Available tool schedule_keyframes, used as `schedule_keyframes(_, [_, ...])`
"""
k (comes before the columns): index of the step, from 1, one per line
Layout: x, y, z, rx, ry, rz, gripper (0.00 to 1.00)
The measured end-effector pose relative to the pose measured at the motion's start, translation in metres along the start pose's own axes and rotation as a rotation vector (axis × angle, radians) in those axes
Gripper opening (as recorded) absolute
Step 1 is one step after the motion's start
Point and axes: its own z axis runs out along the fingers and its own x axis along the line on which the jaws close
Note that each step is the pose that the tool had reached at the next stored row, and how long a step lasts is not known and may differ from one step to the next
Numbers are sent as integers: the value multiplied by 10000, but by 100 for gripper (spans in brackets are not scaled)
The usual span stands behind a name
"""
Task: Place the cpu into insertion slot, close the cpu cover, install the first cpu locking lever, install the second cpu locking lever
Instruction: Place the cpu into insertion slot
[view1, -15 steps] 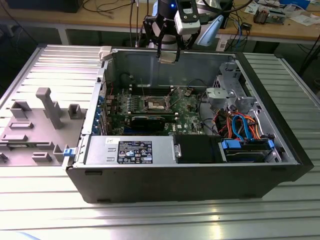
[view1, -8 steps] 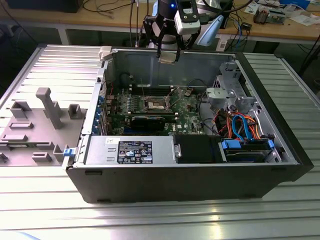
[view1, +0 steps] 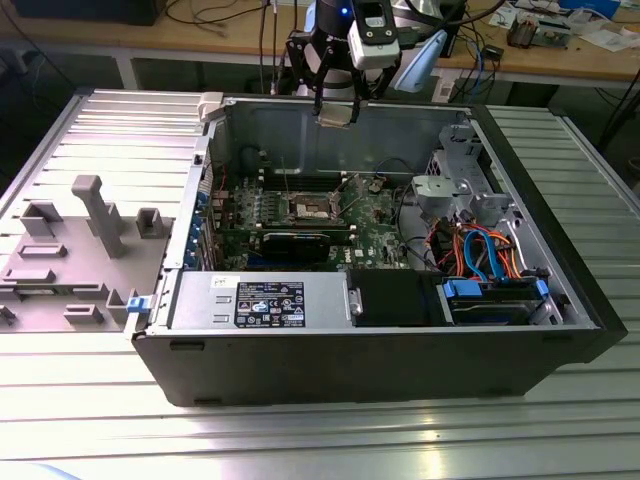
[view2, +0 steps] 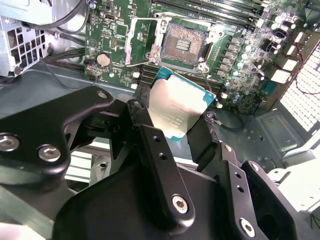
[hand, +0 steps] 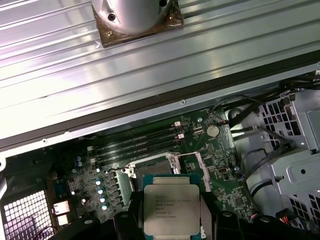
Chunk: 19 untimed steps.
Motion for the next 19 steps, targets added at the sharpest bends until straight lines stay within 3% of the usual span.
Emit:
schedule_keyframes(12, [0, 0, 0, -18, -83, 930, 54])
schedule_keyframes(19, [0, 0, 0, -19, -87, 969, 54])
